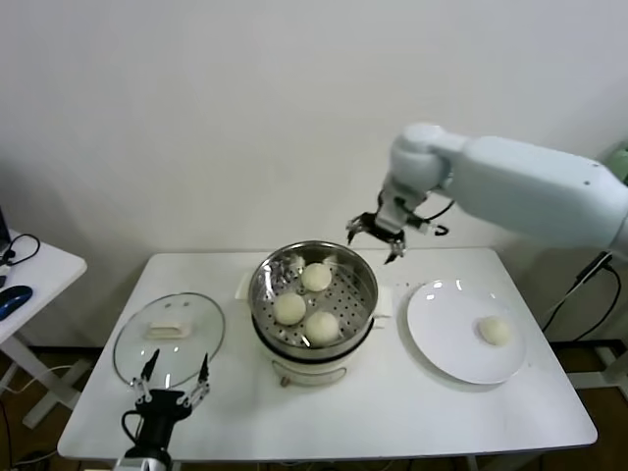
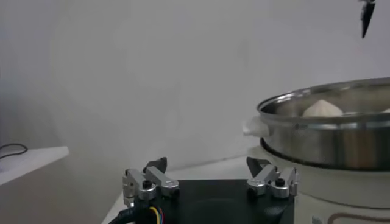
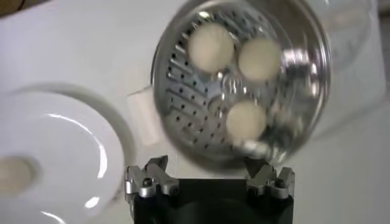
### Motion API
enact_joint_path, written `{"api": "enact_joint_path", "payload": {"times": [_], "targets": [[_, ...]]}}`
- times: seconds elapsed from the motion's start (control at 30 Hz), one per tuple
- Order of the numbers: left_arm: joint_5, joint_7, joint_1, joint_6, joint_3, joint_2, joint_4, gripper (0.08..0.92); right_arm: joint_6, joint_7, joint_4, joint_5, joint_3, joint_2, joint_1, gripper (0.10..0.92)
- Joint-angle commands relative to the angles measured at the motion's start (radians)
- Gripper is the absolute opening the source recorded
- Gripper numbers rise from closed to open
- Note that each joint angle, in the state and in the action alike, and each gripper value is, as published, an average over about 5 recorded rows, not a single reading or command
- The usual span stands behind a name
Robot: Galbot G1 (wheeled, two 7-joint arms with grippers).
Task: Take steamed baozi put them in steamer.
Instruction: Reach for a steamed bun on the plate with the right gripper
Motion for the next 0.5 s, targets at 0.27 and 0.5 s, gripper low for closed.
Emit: {"api": "enact_joint_path", "payload": {"times": [0.27, 0.5], "targets": [[-0.008, 0.034, 0.002, -0.033, -0.012, -0.008, -0.012, 0.823, -0.166, -0.003, -0.321, 0.025, 0.253, -0.307, -0.307, 0.823], [-0.031, 0.033, 0.027, -0.012, 0.002, -0.004, -0.032, 0.823, -0.130, 0.000, -0.376, -0.151, 0.450, -0.314, -0.530, 0.823]]}}
